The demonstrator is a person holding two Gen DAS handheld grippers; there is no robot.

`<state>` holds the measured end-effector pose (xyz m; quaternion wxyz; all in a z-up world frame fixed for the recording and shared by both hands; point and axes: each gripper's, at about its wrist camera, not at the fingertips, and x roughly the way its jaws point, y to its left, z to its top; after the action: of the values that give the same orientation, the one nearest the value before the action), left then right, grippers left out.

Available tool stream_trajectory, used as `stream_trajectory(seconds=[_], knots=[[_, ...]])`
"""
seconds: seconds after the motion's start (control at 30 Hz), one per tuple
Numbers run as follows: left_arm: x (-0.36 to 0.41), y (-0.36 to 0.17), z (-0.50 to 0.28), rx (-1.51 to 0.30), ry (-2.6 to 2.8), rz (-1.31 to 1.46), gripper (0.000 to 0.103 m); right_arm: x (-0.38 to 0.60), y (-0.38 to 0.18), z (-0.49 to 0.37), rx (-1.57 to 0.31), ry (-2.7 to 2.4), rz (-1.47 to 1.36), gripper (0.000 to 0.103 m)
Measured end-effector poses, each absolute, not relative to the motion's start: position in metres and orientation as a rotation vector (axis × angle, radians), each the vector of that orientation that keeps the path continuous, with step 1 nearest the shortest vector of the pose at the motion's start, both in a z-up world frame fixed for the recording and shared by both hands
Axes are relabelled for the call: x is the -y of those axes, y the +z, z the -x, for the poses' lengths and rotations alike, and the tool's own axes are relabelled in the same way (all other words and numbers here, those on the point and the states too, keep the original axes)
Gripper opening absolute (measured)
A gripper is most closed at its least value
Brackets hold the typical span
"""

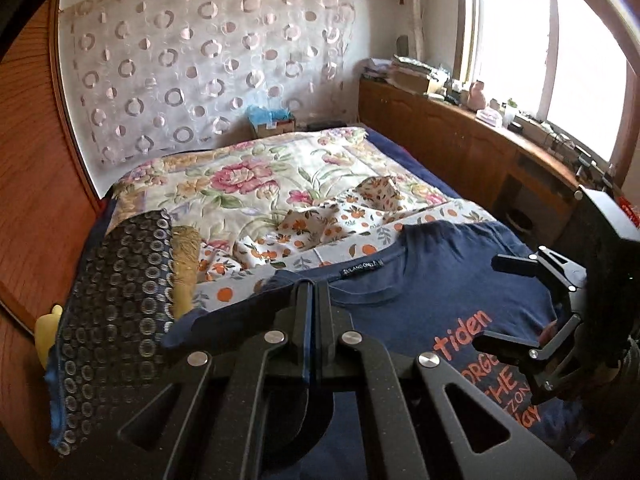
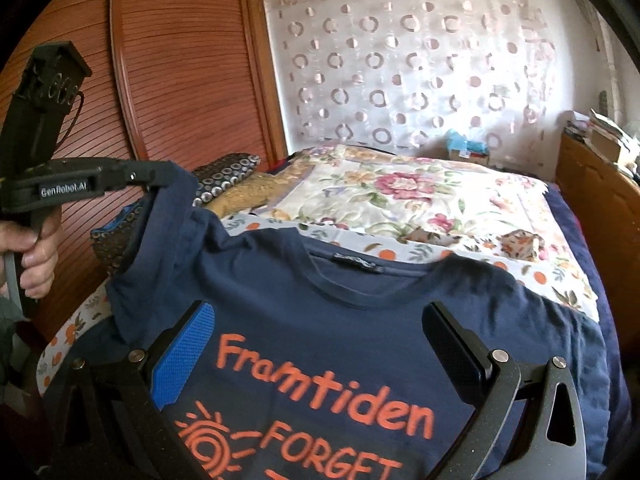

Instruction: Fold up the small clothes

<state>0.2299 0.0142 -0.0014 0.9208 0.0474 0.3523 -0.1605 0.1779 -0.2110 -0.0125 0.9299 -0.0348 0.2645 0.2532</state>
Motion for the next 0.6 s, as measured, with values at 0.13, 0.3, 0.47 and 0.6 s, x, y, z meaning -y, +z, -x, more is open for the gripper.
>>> stream_trajectory(seconds=[0.13,0.3,0.47,0.6], knots=[[-0.018,-0.002,-0.229,-0.736,-0.334,-0.079,0.01,0.204,-0.012,-0.177,-0.557,0.504,0.072,0.103],[-0.033,0.002,-0.216,-0.706,-0.315,-0.043,0.047,0.195,-0.009,-0.178,-0.568,0.502,0.084,0.103],[-0.062,-0.005,-0.193,-0.686,-0.25,-0.031,0.071,0.186,-0.007,-0.178,-0.582,0.531,0.102,0.103],[-0.083,-0.015,-0.175,-0.681,-0.208,-0.003,0.075,0.176,-0.004,-0.188,-0.604,0.597,0.11,0.097]])
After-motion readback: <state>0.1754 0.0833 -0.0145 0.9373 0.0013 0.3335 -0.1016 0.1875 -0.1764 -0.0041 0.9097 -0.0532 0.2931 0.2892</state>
